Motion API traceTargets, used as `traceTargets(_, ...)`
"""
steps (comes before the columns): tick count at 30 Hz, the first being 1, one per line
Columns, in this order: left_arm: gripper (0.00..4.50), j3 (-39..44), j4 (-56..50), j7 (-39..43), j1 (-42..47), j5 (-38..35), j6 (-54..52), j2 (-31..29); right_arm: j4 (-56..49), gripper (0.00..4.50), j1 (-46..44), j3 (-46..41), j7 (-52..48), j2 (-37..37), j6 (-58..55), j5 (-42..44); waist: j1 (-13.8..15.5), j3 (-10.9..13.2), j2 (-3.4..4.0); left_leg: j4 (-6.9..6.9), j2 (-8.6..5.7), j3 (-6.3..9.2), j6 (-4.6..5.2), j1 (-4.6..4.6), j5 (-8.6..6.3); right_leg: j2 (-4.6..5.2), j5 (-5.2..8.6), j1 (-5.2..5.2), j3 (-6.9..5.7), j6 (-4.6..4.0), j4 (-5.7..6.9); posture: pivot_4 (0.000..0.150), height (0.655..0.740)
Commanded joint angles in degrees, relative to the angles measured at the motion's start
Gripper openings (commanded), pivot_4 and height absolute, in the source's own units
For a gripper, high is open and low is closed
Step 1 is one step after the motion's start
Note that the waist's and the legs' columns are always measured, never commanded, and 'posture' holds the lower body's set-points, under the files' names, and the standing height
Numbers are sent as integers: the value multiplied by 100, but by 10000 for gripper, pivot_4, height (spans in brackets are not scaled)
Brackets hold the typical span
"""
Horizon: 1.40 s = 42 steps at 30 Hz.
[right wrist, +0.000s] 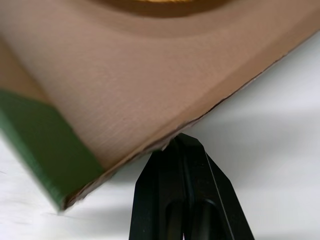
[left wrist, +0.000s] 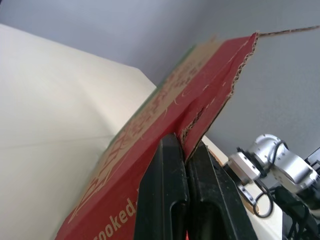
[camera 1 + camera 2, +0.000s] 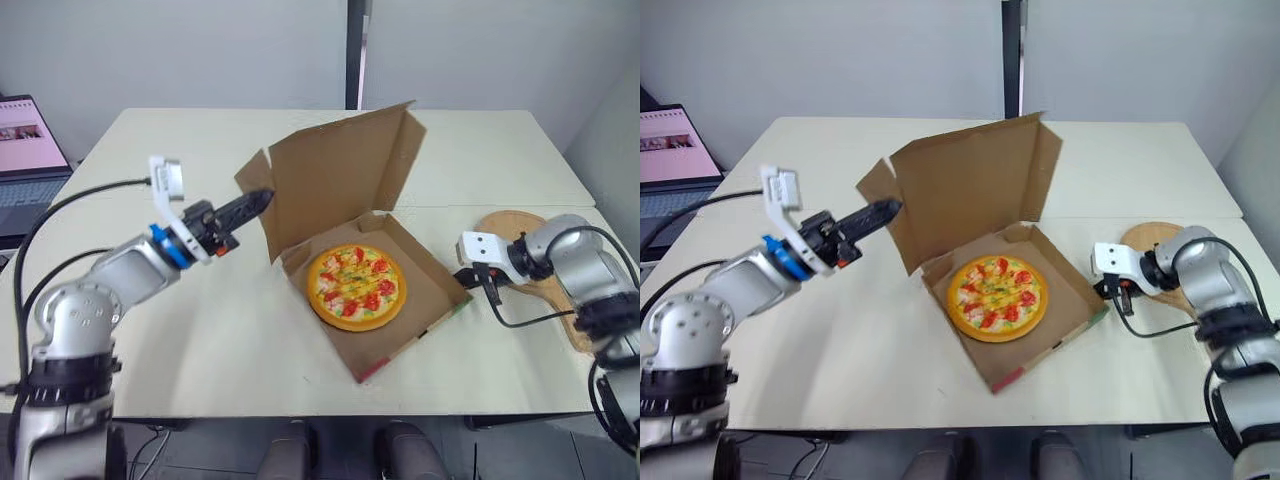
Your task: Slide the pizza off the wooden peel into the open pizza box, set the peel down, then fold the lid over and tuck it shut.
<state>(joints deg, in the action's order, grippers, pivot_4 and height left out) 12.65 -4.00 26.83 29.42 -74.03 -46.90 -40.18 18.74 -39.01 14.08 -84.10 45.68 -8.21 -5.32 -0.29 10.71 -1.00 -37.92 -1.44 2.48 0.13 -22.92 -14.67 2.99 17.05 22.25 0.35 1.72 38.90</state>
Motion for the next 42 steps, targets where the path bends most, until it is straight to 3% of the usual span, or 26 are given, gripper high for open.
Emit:
traceTargets(1, 0, -93, 240, 281, 376, 315, -56, 163, -1358, 270, 382, -342, 127, 184, -793, 398, -11, 0, 0, 0, 0, -2, -1, 1, 1, 0, 0, 1, 3, 0, 0, 1500, 7400)
traceTargets(12, 0, 92, 821, 649, 940, 844, -227, 533, -3225, 270, 1339, -739, 1094, 119, -2120, 966, 22, 2, -4, -1, -1, 5, -17, -2, 10, 2, 0, -1, -1, 1, -2, 1500, 7400)
traceTargets(19, 0, 213, 851, 837, 1064, 1052, -338, 516, -3034, 270, 1374, -1078, 1915, 115, -2343, 1024, 19, 3, -5, -1, -1, 4, -22, -3, 12, 2, 0, 0, -1, 1, -2, 1500, 7400)
traceTargets(22, 0, 274, 866, 898, 1045, 1187, -327, 494, -2776, 6258, 1292, -1449, 2257, 66, -2348, 1183, 20, 3, -5, -1, -1, 4, -23, -3, 13, 2, 0, 0, -1, 1, -2, 1500, 7400)
traceTargets(31, 0, 382, 834, 1015, 1045, 1390, -393, 542, -2470, 37148, 336, -2244, 3481, -735, -3041, 1930, 2, 3, -5, 1, -1, 2, -23, -2, 14, 1, 0, 3, 1, 1, 2, 1500, 7400)
traceTargets(38, 0, 401, 878, 1101, 1079, 1514, -402, 556, -2518, 37148, -247, -2227, 4030, -1205, -3431, 2323, 13, 3, -5, 1, -1, 3, -21, -7, 12, 1, 0, 5, 0, 1, 0, 1500, 7400)
traceTargets(42, 0, 403, 869, 1131, 1080, 1581, -388, 559, -2667, 27325, -321, -2102, 4099, -1282, -3570, 2493, 15, 3, -5, 1, -2, 4, -6, -7, 4, 2, 0, 5, 0, 1, 0, 1500, 7400)
